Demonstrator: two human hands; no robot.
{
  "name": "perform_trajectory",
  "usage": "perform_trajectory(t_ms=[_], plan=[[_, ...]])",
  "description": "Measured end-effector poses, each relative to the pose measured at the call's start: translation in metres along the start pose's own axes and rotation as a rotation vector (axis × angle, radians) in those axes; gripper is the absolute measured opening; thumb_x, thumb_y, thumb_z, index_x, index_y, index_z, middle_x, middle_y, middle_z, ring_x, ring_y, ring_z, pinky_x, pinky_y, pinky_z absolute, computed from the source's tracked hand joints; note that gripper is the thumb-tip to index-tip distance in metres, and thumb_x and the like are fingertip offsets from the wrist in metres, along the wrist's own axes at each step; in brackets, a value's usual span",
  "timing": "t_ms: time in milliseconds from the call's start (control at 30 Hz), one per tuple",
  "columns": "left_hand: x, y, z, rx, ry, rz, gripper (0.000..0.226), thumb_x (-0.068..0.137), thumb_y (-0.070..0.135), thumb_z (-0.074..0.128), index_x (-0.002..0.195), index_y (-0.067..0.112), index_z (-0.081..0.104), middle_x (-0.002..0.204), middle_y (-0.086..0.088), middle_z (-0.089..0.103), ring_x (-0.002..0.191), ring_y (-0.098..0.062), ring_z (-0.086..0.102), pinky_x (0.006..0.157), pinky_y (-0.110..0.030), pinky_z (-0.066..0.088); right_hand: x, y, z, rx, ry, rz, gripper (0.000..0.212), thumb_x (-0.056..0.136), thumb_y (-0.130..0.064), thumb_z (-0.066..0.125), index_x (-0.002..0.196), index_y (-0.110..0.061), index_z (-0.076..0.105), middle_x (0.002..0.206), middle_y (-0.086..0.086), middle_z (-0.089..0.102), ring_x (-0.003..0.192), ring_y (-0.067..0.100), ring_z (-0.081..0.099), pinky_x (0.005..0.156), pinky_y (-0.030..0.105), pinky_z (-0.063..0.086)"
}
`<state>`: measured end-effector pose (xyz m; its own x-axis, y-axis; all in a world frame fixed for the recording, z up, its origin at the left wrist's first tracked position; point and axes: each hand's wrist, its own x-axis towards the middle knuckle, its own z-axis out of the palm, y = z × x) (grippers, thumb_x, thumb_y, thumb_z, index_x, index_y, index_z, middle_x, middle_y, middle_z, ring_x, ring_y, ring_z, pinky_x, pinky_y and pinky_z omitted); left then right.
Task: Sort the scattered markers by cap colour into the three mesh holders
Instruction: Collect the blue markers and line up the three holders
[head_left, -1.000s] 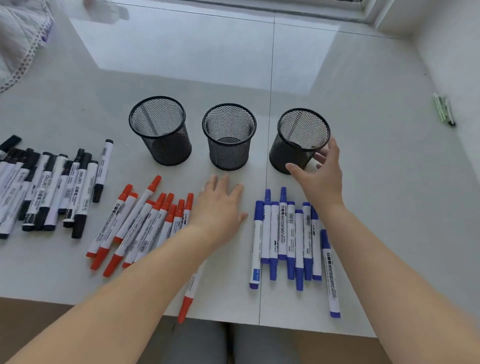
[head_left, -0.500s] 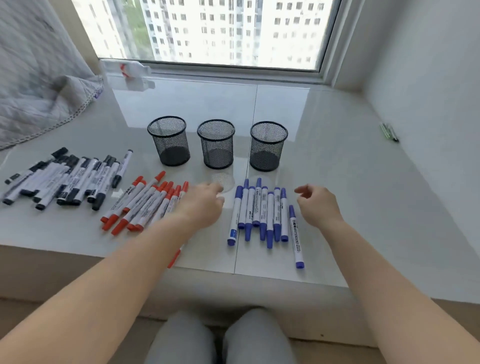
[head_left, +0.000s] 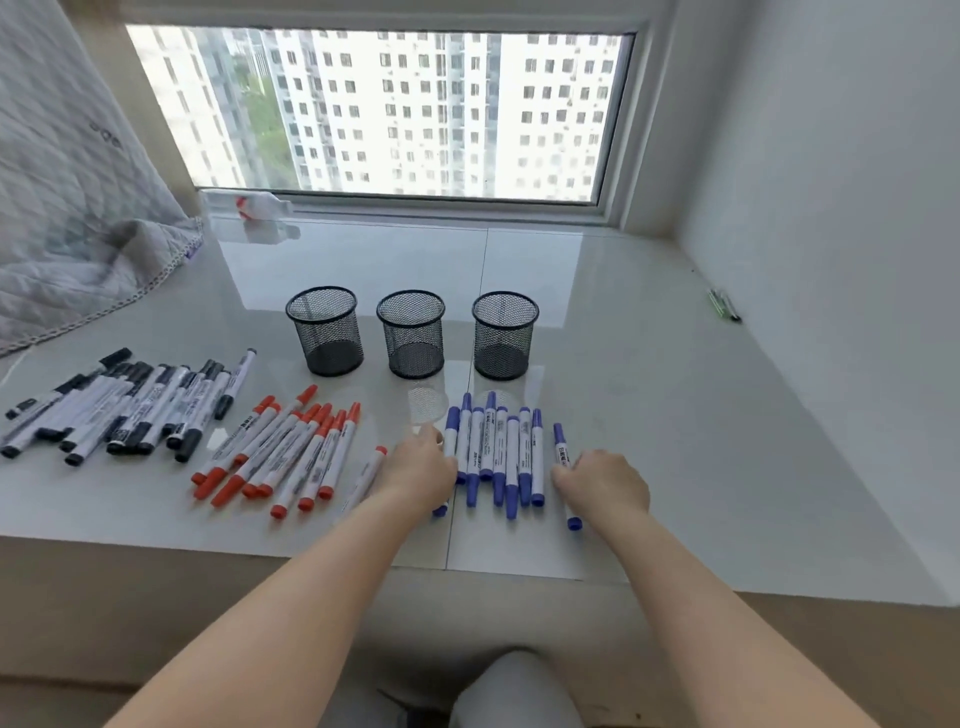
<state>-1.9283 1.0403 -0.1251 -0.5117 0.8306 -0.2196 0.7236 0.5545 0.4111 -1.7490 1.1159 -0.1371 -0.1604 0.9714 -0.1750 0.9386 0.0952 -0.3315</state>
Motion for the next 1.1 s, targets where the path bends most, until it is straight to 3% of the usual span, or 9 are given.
perform_trajectory(t_ms=[200, 333, 567, 800, 1000, 1100], plan=[[0.011, 0.006, 0.004, -0.001, 0.032, -0.007, 0.037, 0.094, 0.025, 0.037, 0.127, 0.008, 0.041, 0.128, -0.017, 0.049, 0.113, -0.033, 0.050, 0.087, -0.038, 0.041, 0.018, -0.009, 0.010, 0.035, 0.085, -0.010, 0.047, 0.089, -0.051, 0.035, 0.103, -0.012, 0.057, 0.103, 0.010, 0.066, 0.093, 0.030, 0.060, 0.069, 0.030, 0.039], [0.021, 0.014, 0.006, -0.026, 0.015, -0.051, 0.054, 0.092, 0.044, 0.042, 0.129, 0.006, 0.038, 0.131, -0.016, 0.043, 0.117, -0.032, 0.048, 0.091, -0.038, 0.040, 0.028, -0.023, 0.010, 0.007, 0.036, 0.011, 0.058, 0.088, -0.058, 0.033, 0.114, -0.009, 0.049, 0.112, 0.012, 0.062, 0.102, 0.031, 0.058, 0.070, 0.032, 0.036], [0.039, 0.024, 0.013, 0.041, 0.035, -0.112, 0.067, 0.086, 0.052, 0.045, 0.129, 0.002, 0.031, 0.131, -0.015, 0.041, 0.119, -0.034, 0.047, 0.092, -0.040, 0.041, 0.036, -0.034, 0.013, -0.027, 0.024, 0.020, 0.054, 0.086, -0.056, 0.037, 0.112, -0.009, 0.044, 0.114, 0.010, 0.061, 0.104, 0.030, 0.057, 0.070, 0.031, 0.034], [0.045, 0.019, 0.019, 0.082, 0.042, -0.076, 0.051, 0.088, 0.034, 0.043, 0.125, 0.000, 0.036, 0.124, -0.016, 0.044, 0.112, -0.033, 0.050, 0.088, -0.038, 0.042, 0.043, -0.033, 0.015, -0.098, -0.043, -0.058, 0.042, 0.091, -0.036, 0.028, 0.117, -0.009, 0.048, 0.119, 0.010, 0.057, 0.107, 0.030, 0.055, 0.073, 0.031, 0.034], [0.047, 0.014, 0.016, 0.019, 0.086, -0.075, 0.039, 0.085, 0.028, 0.047, 0.114, 0.002, 0.047, 0.112, -0.014, 0.054, 0.100, -0.032, 0.056, 0.073, -0.032, 0.040, 0.041, -0.033, 0.008, -0.069, -0.033, -0.030, 0.041, 0.090, -0.038, 0.037, 0.114, -0.008, 0.052, 0.118, 0.011, 0.060, 0.107, 0.030, 0.055, 0.073, 0.029, 0.034], [0.048, 0.010, 0.014, 0.002, 0.100, -0.072, 0.035, 0.087, 0.031, 0.044, 0.108, 0.005, 0.052, 0.099, -0.010, 0.054, 0.085, -0.025, 0.051, 0.068, -0.029, 0.039, 0.040, -0.034, 0.003, -0.072, -0.039, -0.033, 0.043, 0.090, -0.042, 0.036, 0.111, -0.009, 0.055, 0.114, 0.011, 0.061, 0.104, 0.030, 0.057, 0.072, 0.028, 0.037]])
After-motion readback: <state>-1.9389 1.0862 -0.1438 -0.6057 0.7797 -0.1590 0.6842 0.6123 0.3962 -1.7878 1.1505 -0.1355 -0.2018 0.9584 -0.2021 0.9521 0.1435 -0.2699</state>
